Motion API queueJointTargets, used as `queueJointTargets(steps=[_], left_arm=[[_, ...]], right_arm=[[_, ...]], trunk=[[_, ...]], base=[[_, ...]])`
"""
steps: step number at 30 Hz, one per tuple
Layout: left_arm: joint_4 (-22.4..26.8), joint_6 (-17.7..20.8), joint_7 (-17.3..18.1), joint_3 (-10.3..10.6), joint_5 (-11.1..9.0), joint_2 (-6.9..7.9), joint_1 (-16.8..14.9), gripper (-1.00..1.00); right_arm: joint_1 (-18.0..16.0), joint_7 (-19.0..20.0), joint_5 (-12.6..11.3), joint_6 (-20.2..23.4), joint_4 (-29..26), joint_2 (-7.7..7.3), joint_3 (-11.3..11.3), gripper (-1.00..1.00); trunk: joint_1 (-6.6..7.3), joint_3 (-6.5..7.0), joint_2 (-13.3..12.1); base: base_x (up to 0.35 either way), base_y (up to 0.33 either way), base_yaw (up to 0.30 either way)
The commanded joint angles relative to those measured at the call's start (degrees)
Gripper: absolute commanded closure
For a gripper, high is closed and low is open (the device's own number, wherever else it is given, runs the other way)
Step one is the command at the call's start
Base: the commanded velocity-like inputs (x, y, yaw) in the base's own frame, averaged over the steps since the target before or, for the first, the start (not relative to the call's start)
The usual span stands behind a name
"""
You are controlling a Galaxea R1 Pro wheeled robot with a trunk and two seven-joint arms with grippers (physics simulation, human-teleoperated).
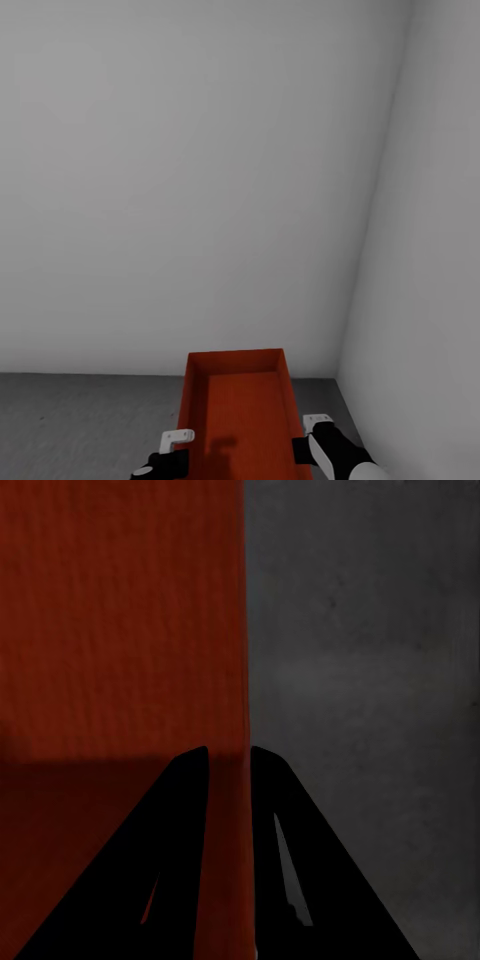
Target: Move the two storage containers from the living room to the garage. In the garage, place one container on the floor and stack the other container on top of it (either order is fine).
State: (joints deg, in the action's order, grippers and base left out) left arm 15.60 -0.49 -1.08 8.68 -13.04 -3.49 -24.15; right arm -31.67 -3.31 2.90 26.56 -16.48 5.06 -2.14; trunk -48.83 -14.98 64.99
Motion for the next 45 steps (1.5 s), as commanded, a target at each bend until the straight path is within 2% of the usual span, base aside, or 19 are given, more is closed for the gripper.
queueJointTargets(steps=[1,24,45], left_arm=[[-0.05,-0.02,-0.23,1.07,-1.12,1.12,-0.02,1.00],[0.10,-0.08,-0.11,1.07,-1.20,1.12,-0.02,1.00],[0.15,-0.07,-0.06,1.07,-1.21,1.12,-0.02,1.00]], right_arm=[[-0.06,4.37,-1.31,0.16,-0.22,-1.37,0.03,1.00],[-0.06,4.37,-1.31,0.16,-0.22,-1.37,0.03,1.00],[-0.06,4.37,-1.31,0.16,-0.22,-1.37,-0.01,1.00]], trunk=[[-0.01,-0.07,0.05],[-0.01,-0.07,0.05],[-0.01,-0.07,0.05]], base=[[0.116,0.005,0.000],[0.079,0.001,0.000],[0.006,0.000,0.000]])
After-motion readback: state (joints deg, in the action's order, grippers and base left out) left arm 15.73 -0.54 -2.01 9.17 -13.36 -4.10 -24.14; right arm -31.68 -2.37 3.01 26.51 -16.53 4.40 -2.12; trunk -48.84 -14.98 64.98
